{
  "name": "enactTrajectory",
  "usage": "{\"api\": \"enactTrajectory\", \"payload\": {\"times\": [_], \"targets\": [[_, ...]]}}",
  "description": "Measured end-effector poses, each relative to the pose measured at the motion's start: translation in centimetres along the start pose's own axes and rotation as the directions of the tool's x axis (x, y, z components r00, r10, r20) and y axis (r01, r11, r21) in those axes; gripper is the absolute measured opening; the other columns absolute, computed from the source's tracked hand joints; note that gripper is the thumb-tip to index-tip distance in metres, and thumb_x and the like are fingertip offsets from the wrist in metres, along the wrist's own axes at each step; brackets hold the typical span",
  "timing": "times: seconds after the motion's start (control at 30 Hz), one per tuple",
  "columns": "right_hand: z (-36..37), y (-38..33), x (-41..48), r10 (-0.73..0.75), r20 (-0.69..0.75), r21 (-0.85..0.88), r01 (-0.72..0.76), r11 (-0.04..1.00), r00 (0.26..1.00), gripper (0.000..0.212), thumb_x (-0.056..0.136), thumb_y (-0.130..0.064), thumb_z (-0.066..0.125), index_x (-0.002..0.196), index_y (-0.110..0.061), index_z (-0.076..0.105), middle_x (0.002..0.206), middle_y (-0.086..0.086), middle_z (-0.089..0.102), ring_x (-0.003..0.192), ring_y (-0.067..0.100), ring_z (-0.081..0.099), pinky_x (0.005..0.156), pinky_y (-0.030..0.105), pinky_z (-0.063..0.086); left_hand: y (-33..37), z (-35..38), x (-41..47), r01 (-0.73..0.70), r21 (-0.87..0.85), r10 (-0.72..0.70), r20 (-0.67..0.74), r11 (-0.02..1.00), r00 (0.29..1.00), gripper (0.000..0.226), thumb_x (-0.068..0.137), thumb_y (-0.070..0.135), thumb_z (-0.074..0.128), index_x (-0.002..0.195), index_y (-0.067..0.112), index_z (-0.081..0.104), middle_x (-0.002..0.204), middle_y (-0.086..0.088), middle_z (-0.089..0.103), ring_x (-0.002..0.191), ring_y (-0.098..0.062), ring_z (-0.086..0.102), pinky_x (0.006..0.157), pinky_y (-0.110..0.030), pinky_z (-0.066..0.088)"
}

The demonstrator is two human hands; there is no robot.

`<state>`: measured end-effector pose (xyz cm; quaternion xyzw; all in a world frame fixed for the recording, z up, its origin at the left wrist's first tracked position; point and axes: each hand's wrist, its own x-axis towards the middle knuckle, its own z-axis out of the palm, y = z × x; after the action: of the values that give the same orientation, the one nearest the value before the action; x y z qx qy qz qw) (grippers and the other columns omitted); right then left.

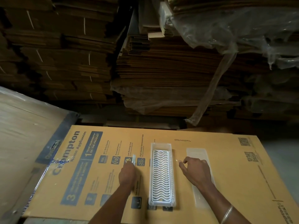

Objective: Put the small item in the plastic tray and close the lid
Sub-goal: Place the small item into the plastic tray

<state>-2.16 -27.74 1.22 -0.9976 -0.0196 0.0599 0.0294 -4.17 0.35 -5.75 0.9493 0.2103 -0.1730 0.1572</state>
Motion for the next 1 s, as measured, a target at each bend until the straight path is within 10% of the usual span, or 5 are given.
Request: {"api": "enactTrajectory", "payload": {"times": [0.17,0.4,0.7,1.0], "targets": [[0.0,0.3,-0.1,0.017,-0.004,0.000,-0.017,1.000,1.000,0.050,0.098,-0.062,0.037,0.111,-0.028,0.071,0.089,-0.005,0.078,0.087,0.013,0.072,0.092,0.036,0.044,0.0,0.2,0.4,0.044,-0.091,-0.038,0.072,0.995,0.997,0.047,0.105,0.013,0.039,0.149,-0.002,0.036,0.141,-0.018,0.057,0.125,-0.030,0.063,0.102,-0.037,0.052],[0.0,0.5,-0.2,0.060,0.004,0.048,-0.060,0.997,0.998,0.048,0.098,-0.063,0.038,0.107,-0.030,0.072,0.084,-0.004,0.078,0.087,0.015,0.071,0.092,0.036,0.044,-0.7,0.1,0.6,0.013,-0.417,0.016,0.067,0.909,0.998,0.028,0.104,0.031,0.051,0.126,0.013,0.053,0.092,-0.017,0.072,0.082,-0.035,0.068,0.067,-0.036,0.048],[0.2,1.6,-0.8,0.110,0.016,0.130,-0.111,0.985,0.994,0.051,0.099,-0.063,0.035,0.105,-0.029,0.072,0.079,-0.005,0.076,0.086,0.014,0.070,0.092,0.035,0.043,2.6,-2.4,-1.8,0.079,-0.951,0.163,0.133,0.297,0.978,0.033,0.105,0.037,0.047,0.136,0.028,0.055,0.087,-0.008,0.059,0.068,-0.015,0.050,0.050,-0.026,0.037],[-0.5,1.7,-0.7,0.118,0.002,0.143,-0.117,0.983,0.993,0.050,0.100,-0.063,0.035,0.103,-0.029,0.072,0.075,-0.005,0.075,0.085,0.014,0.071,0.093,0.036,0.042,4.4,-3.4,-2.5,0.042,-0.957,0.231,0.112,0.288,0.966,0.055,0.109,0.013,0.041,0.161,0.021,0.024,0.103,-0.011,0.059,0.076,-0.014,0.050,0.048,-0.017,0.046]]}}
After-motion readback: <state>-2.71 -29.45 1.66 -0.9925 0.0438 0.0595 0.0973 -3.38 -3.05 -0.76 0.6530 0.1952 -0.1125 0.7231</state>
